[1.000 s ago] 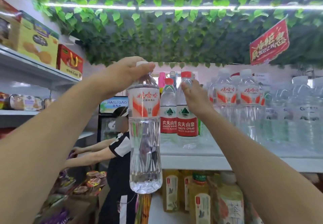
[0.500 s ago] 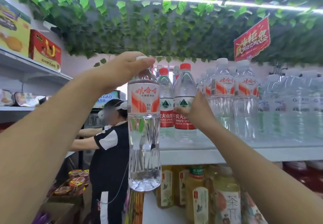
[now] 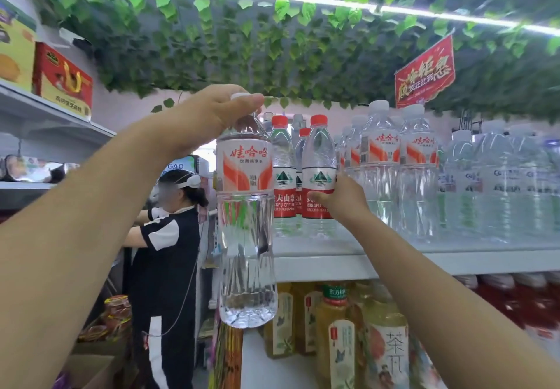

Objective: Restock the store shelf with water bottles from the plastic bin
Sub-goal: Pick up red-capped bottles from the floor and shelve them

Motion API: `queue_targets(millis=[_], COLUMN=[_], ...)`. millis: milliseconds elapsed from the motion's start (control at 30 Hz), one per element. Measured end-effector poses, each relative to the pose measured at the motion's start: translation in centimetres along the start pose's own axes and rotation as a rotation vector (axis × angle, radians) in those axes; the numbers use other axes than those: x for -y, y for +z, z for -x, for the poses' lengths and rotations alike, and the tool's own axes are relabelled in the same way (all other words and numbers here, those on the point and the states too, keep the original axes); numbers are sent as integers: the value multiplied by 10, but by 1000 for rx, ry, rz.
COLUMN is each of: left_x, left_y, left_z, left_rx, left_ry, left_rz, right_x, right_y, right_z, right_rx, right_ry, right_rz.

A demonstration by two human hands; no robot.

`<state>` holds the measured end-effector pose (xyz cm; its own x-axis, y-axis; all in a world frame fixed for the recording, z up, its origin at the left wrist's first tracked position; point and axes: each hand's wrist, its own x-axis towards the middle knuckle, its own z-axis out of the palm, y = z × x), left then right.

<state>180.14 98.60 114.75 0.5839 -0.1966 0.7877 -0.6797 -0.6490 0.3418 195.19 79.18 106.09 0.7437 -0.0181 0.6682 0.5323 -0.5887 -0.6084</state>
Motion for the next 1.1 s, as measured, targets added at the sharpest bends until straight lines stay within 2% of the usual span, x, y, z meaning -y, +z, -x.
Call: queue_targets(millis=[300,700,900,1100], left_x=[3,0,-6,-24], left_y=[-2,-2,-1,5], left_z=[-1,2,8,14], left_rx=[12,7,3,47], left_ry=[0,-3,-6,67], left_rz=[14,-19,10,-9], right_x=[-4,0,10,42], right_y=[4,10,8,-27], right_z=[-8,-3,6,52], right_rx=[54,40,76,-8], right_ry=[63,48,85,-31], right_rz=[-82,-50,48,-169])
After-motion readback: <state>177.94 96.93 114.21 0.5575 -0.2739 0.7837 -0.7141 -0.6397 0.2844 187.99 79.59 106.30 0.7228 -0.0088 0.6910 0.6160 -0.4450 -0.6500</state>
